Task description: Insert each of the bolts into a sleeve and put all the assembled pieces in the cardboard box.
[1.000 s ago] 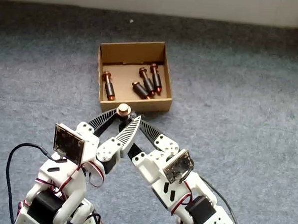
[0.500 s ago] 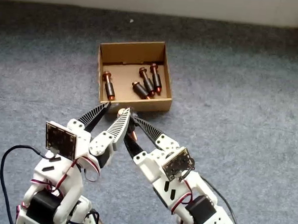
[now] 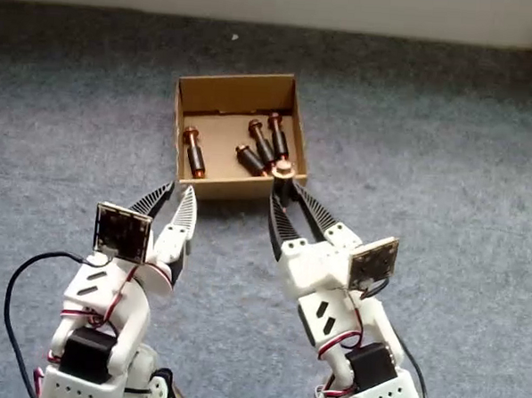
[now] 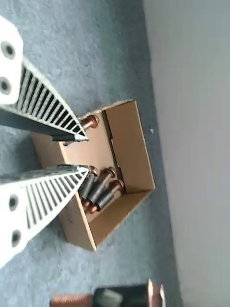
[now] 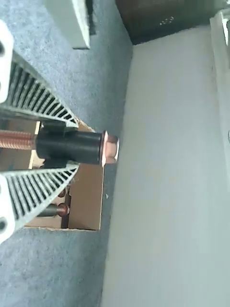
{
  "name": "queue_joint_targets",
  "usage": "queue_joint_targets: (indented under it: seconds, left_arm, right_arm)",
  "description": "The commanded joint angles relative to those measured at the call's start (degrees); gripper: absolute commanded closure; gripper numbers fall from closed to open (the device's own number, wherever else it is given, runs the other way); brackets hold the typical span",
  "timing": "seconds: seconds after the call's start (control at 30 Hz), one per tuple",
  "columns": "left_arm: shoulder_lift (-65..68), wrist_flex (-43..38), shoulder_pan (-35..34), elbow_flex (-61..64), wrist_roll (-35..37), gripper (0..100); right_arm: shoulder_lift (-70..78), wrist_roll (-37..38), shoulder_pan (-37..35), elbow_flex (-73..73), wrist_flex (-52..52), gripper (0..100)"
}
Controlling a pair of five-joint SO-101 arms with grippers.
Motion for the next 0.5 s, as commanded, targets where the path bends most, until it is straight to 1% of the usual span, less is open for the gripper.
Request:
queue_joint_targets:
  seconds: [0.0, 0.1, 0.33, 0.47]
  left_arm:
    - [-0.31, -0.44, -6.02, 3.74, -0.97, 90]
    - [-0.31, -0.44, -7.60, 7.08, -1.14, 90]
    - [-0.13, -0.26, -7.78, 15.60, -1.23, 90]
    - [0.04, 0.00, -7.87, 15.52, -1.23, 90]
  right_arm:
    - [-1.10, -2.37, 2.68, 6.02, -0.48, 99.4]
    - [-1.10, -2.55, 3.21, 6.02, -0.57, 99.4]
    - [-0.66, -2.46, 3.38, 5.85, -0.57, 99.4]
    - [-0.57, -2.73, 7.87, 4.97, -0.57, 99.4]
